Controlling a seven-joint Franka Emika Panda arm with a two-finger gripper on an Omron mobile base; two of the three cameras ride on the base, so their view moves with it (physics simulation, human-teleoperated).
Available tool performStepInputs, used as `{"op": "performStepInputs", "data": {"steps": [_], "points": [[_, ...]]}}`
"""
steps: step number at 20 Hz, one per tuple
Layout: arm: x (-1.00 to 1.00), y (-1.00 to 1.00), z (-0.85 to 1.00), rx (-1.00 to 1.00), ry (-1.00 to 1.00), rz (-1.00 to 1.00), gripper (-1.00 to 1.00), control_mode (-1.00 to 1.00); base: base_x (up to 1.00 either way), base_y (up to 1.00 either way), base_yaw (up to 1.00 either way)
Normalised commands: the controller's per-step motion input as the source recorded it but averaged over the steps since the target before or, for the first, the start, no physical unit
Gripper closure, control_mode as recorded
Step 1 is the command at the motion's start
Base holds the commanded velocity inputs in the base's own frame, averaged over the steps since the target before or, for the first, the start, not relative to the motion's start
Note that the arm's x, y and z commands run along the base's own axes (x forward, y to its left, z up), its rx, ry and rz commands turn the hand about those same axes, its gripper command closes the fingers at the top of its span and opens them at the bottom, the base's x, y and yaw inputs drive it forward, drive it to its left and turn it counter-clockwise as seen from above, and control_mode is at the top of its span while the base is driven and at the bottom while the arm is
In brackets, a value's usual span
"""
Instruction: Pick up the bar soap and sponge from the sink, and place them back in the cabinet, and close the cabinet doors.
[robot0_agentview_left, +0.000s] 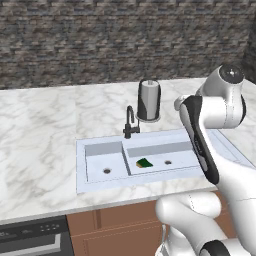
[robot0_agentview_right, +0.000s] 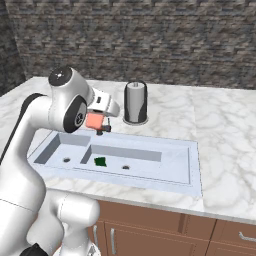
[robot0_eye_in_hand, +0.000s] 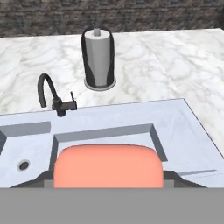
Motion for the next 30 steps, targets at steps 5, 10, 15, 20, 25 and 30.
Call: {"op": "performStepInputs", "data": {"steps": [5, 10, 15, 20, 25, 30], "points": [[-0.09, 0.13, 0.01, 0.0, 0.0, 0.02, 1.0, -1.0, 0.0, 0.0, 0.0], [-0.05, 0.02, 0.0, 0.0, 0.0, 0.0, 1.0, 1.0, -0.33, 0.0, -0.01], [0.0, 0.0, 0.0, 0.0, 0.0, 0.0, 1.0, 1.0, -0.56, -0.08, -0.21], [0.0, 0.0, 0.0, 0.0, 0.0, 0.0, 1.0, 1.0, -0.39, -0.06, -0.36], [0.0, 0.0, 0.0, 0.0, 0.0, 0.0, 1.0, 1.0, -0.03, -0.12, -0.49], [0.0, 0.0, 0.0, 0.0, 0.0, 0.0, 1.0, 1.0, 0.0, -0.26, -0.51]]}}
